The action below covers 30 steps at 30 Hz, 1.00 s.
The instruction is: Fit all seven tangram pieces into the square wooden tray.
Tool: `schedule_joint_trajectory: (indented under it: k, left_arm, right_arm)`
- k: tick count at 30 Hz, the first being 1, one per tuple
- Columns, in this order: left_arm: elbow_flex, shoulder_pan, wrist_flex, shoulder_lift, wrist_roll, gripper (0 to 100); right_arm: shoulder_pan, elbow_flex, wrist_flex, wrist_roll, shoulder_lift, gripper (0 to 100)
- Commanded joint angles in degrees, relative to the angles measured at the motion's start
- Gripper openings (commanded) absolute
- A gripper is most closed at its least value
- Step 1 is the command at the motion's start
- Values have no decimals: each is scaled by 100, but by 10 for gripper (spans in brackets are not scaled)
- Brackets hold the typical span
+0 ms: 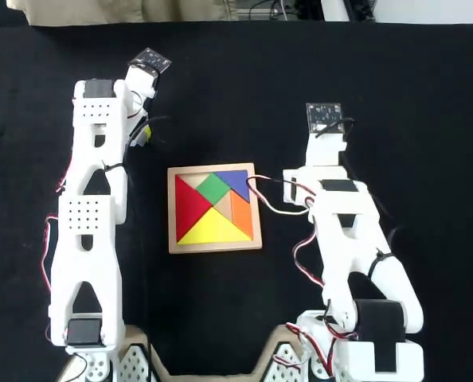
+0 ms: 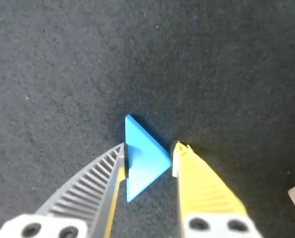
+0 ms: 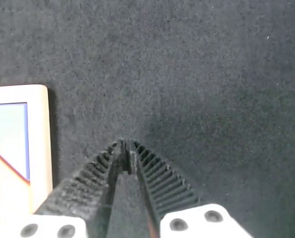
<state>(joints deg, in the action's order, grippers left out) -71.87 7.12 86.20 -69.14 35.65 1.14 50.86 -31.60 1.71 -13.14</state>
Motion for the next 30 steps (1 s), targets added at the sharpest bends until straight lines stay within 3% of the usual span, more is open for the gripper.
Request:
schedule_joint_trajectory:
  k: [1,15,19,23,30]
  left_arm:
    - [-22,4,79,70,-18,134]
    - [-101,-321,791,149,-44,88]
    - [-901,-321,1495,220,-53,88]
    - [-1305,-295,1486,378,-149,88]
    - [-259,-769,1486,1442,220,88]
  right_arm:
    - [-70,-330,62,53,4,12]
    - [-70,-338,62,53,-13,12]
    - [-70,-338,62,53,-31,12]
    - [-62,-347,62,62,-31,12]
    - [-44,-347,62,62,-40,12]
